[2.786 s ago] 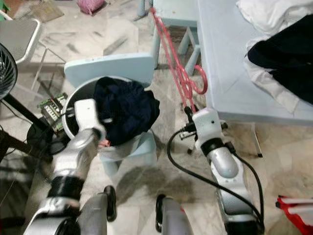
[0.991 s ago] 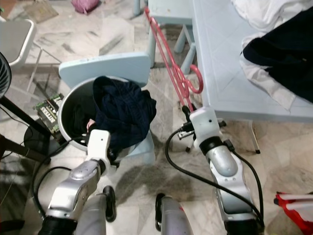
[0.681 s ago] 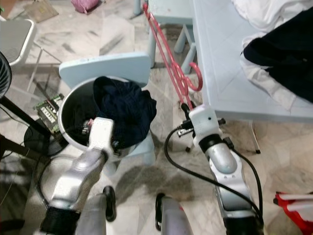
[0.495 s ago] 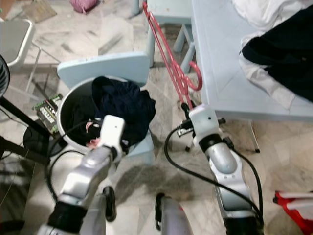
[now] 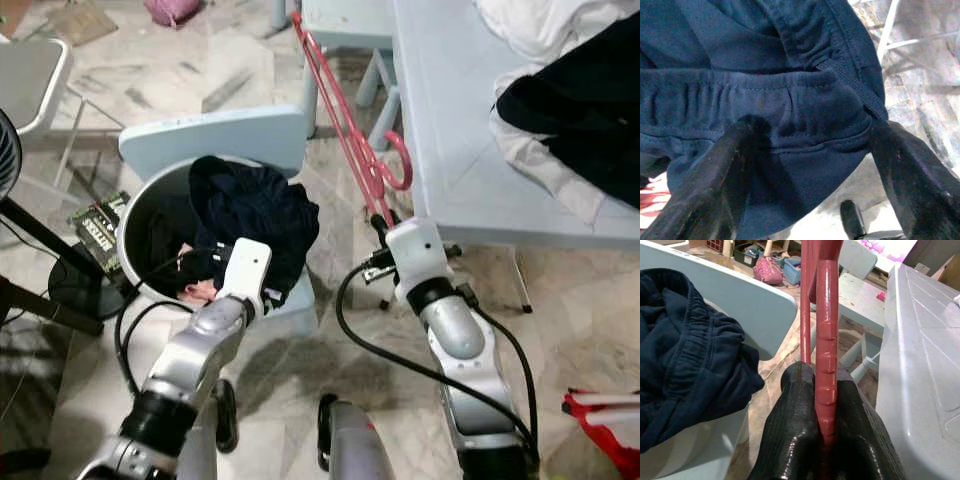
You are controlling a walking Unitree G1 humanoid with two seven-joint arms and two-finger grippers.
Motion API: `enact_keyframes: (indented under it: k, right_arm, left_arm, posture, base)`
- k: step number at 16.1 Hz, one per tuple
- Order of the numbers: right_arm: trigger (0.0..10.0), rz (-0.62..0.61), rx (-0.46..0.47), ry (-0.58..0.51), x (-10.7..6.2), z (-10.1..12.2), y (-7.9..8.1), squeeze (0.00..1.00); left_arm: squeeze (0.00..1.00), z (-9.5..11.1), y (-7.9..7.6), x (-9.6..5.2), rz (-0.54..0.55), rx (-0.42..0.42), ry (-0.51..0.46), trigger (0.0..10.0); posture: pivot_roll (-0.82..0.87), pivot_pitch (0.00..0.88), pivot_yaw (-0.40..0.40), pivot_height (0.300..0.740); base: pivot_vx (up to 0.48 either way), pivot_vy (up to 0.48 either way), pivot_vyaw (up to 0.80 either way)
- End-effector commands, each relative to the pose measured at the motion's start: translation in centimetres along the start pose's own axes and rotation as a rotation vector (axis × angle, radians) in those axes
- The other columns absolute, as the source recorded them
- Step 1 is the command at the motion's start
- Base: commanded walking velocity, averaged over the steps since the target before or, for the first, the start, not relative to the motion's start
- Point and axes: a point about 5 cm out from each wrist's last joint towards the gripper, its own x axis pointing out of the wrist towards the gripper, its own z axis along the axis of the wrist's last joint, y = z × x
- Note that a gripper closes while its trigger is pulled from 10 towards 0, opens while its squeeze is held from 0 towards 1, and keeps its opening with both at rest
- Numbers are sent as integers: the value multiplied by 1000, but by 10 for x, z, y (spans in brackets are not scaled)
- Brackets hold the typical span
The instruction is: Hang hanger
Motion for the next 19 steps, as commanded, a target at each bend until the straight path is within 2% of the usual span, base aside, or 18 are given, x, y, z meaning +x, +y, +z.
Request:
enact_keyframes:
  k: [1, 2, 5, 6, 7, 10, 11, 12, 19]
  right_arm:
    - [10000, -7, -4, -3, -4, 0, 0, 0]
    - [10000, -6, -3, -2, -4, 0, 0, 0]
    - [10000, -5, -1, -6, -3, 1, 2, 0]
    - [10000, -4, -1, -6, -3, 1, 2, 0]
    - [10000, -2, -3, -6, -3, 1, 2, 0]
    - [10000, -3, -6, -5, -4, 1, 2, 0]
    - [10000, -5, -6, -4, -5, 1, 2, 0]
    - [10000, -5, -6, -5, -4, 1, 2, 0]
    - [10000, -4, -7, -6, -5, 1, 3, 0]
  left_arm:
    - [1000, -1, -12, 1, -16, -63, 12, 10000]
    - [1000, -1, -14, 3, -11, -93, 22, 10000]
    - [1000, -5, -9, 11, 41, -97, 29, 10000]
    - [302, -5, -8, 14, 42, -99, 24, 10000]
    - [0, -6, -9, 16, 34, -94, 33, 10000]
    - [0, -11, -11, 24, 20, -113, 63, 10000]
    - [0, -13, -12, 25, 17, -117, 64, 7569]
    - [0, -14, -11, 27, 18, -112, 60, 0]
    - [0, -14, -3, 30, 76, -78, 16, 0]
  posture:
    - [-103, 250, -39, 740]
    - [-101, 250, -39, 740]
    - [-101, 250, -36, 740]
    - [-103, 249, -36, 740]
    - [-103, 249, -36, 740]
    - [-114, 247, -33, 740]
    - [-114, 247, -33, 740]
    - [-114, 247, -33, 740]
    - [-113, 247, -37, 740]
  base:
    - [0, 0, 0]
    - [0, 0, 0]
    - [0, 0, 0]
    - [0, 0, 0]
    - [0, 0, 0]
    - [0, 0, 0]
    - [0, 0, 0]
    - [0, 0, 0]
    - [0, 0, 0]
